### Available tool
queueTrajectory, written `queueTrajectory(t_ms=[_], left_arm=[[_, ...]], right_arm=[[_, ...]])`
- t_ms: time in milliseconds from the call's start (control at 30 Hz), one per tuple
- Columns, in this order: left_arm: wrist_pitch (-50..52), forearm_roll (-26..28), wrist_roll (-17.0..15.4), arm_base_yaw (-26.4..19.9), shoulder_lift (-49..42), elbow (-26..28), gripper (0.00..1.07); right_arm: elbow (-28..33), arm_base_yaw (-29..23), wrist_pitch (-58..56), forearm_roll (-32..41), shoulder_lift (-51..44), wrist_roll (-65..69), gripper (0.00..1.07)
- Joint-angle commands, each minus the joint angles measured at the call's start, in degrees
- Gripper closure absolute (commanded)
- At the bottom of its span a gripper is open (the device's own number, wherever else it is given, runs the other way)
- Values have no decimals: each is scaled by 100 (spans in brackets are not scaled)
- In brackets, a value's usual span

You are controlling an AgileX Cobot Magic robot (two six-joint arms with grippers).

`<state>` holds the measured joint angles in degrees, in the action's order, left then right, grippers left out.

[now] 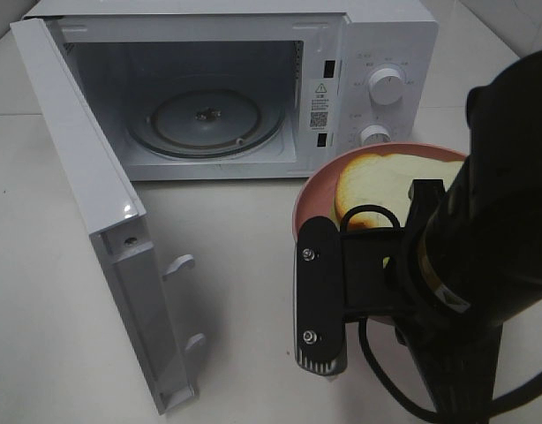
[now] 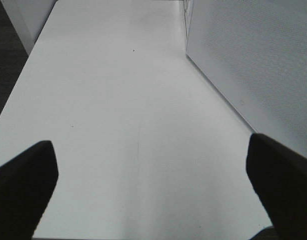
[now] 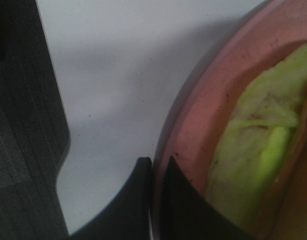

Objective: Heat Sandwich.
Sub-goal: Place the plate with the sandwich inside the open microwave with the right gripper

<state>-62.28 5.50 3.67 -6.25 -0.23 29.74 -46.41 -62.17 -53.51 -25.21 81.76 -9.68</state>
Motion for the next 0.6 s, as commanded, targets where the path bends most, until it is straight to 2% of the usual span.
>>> queueTrajectory(t_ms=[33, 367, 600], left_arm=[[86, -6, -6, -11, -97, -6, 9], [86, -6, -6, -11, -97, -6, 9], [86, -6, -6, -11, -97, -6, 9]], right_arm=[[0, -17, 40, -223, -46, -218, 107], [0, -6, 533, -241, -46, -619, 107], [0, 481, 625, -69, -46, -1725, 107]])
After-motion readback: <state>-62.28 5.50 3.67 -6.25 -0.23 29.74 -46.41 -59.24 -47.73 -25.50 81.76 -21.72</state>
